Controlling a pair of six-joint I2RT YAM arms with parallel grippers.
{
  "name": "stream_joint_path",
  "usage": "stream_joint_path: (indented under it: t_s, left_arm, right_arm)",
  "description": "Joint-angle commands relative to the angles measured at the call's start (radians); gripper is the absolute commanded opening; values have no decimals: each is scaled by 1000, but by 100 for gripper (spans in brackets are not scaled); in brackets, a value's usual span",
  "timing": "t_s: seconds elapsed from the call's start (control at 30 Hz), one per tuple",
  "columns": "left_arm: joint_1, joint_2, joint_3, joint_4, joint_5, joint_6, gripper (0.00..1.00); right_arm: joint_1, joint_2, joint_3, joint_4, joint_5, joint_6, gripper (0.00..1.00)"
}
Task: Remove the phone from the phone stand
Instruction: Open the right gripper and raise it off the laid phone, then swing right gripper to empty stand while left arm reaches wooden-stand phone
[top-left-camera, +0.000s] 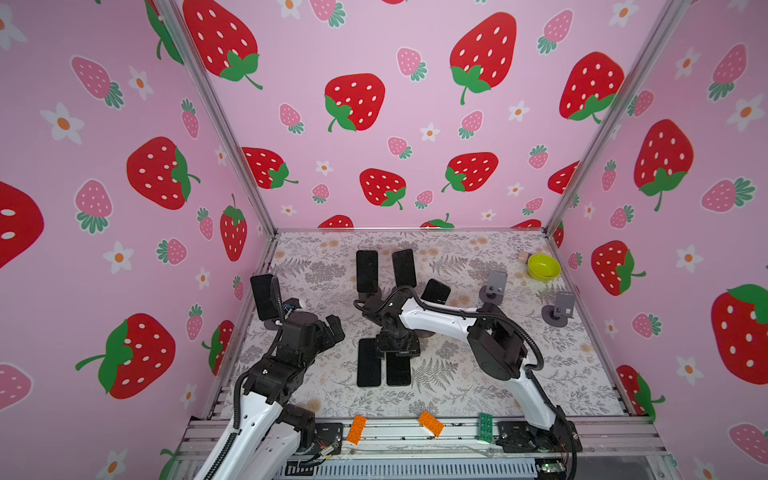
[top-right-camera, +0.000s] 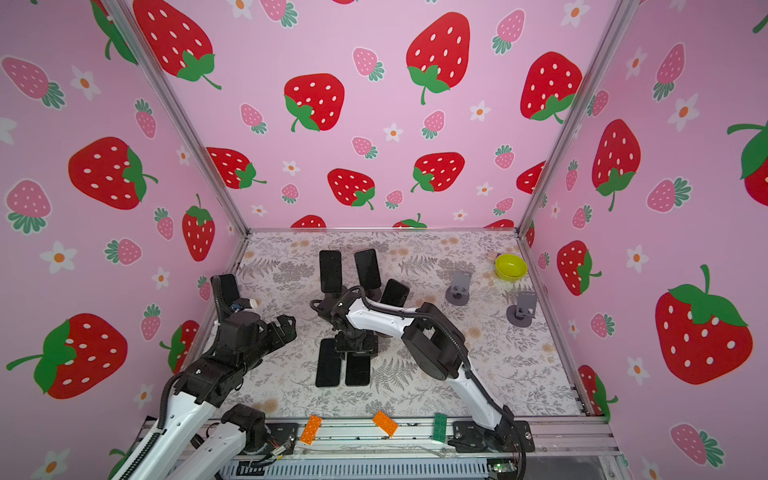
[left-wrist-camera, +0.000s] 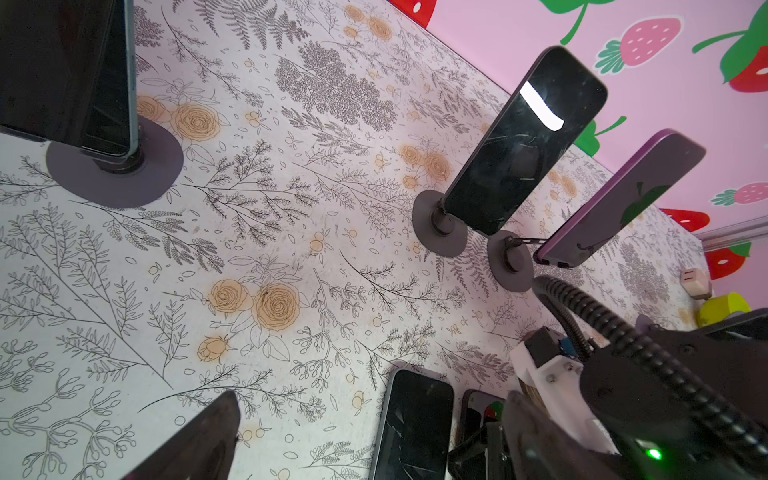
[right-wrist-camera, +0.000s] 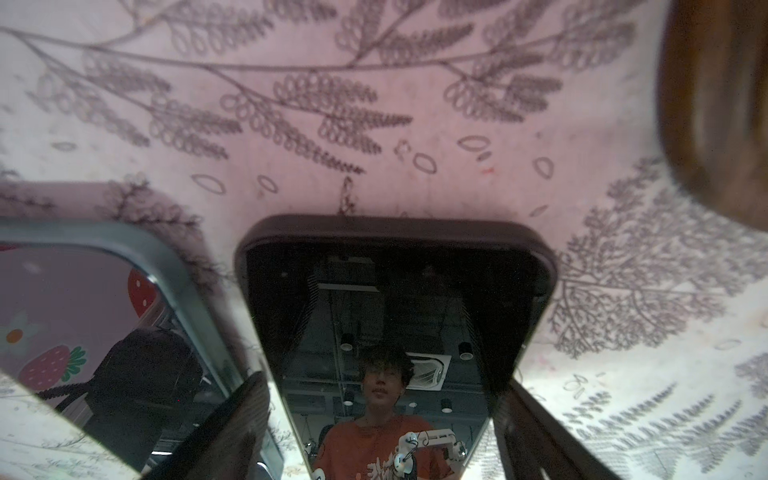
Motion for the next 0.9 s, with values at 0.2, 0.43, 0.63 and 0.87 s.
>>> stream_joint_path:
  t_s: [0.2, 0.43, 0.63, 0.87]
  left_arm:
    - [4, 4, 52, 4, 1, -5, 100]
    - [1, 47, 124, 37, 63, -15, 99]
    - [-69, 124, 165, 144, 123, 9, 99]
    - [-311, 336, 305, 222, 60, 165, 99]
  right_arm:
    - [16, -143, -26, 25, 156, 56, 87]
    - [25, -391, -107, 47, 401, 141, 88]
    - [20, -592, -156, 85, 673, 129, 91]
    - [-160, -785, -322, 271, 645, 29, 94]
